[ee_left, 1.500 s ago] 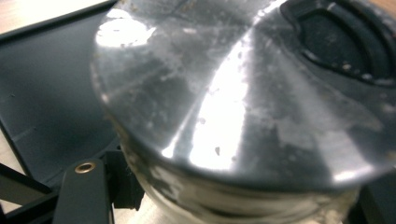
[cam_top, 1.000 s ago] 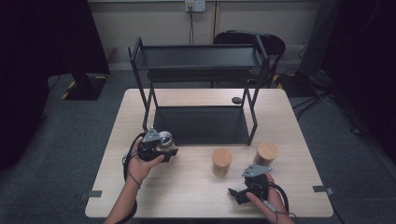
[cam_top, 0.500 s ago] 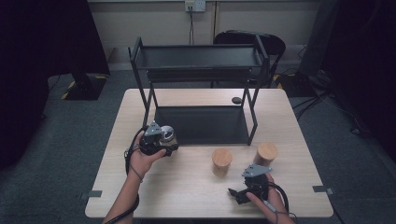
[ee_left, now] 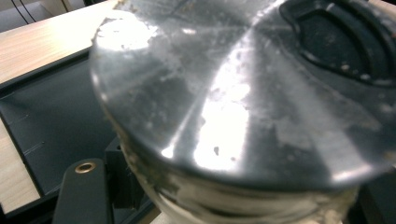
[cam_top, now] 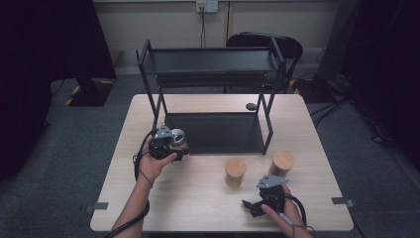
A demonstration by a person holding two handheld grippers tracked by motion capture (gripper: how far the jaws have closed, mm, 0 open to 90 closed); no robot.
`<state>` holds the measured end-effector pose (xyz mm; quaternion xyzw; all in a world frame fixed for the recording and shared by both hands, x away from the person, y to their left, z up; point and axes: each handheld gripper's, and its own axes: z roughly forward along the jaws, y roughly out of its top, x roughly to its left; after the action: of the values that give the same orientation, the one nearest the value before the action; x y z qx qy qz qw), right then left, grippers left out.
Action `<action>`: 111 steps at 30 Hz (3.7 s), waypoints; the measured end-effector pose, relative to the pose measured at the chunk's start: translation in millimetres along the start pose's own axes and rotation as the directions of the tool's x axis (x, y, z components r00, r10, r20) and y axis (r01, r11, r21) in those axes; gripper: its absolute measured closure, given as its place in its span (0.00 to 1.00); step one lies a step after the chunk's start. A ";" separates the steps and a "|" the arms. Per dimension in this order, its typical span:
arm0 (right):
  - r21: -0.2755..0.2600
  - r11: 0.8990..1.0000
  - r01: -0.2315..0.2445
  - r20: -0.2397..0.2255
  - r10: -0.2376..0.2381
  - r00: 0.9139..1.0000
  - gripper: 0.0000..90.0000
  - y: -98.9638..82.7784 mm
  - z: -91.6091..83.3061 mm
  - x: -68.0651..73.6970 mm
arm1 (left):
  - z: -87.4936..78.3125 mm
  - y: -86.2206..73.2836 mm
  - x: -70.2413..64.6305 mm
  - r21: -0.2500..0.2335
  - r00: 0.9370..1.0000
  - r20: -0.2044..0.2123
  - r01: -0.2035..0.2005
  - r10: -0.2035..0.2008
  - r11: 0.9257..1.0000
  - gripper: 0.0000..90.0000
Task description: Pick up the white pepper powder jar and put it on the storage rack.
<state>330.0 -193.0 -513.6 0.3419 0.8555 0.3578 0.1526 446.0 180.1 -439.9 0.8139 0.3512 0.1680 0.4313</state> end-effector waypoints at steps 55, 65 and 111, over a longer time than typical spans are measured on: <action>0.000 1.000 0.000 0.000 0.000 1.000 0.00 0.0 0.0 0.0 | 34.8 23.2 25.3 0.021 0.997 -0.065 0.042 -0.040 0.999 0.34; 0.000 1.000 0.000 0.000 0.000 1.000 0.00 0.0 0.0 0.0 | 43.5 21.6 28.0 0.026 0.995 -0.083 0.056 -0.053 0.998 0.34; 0.000 1.000 -0.001 0.000 0.001 1.000 0.00 0.0 0.0 0.1 | 69.5 25.5 42.3 0.069 0.973 -0.212 0.106 -0.089 0.992 0.34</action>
<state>329.9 -192.9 -513.6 0.3425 0.8552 0.3578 0.1524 526.4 160.1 -460.0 0.7901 0.4404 0.2169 0.3671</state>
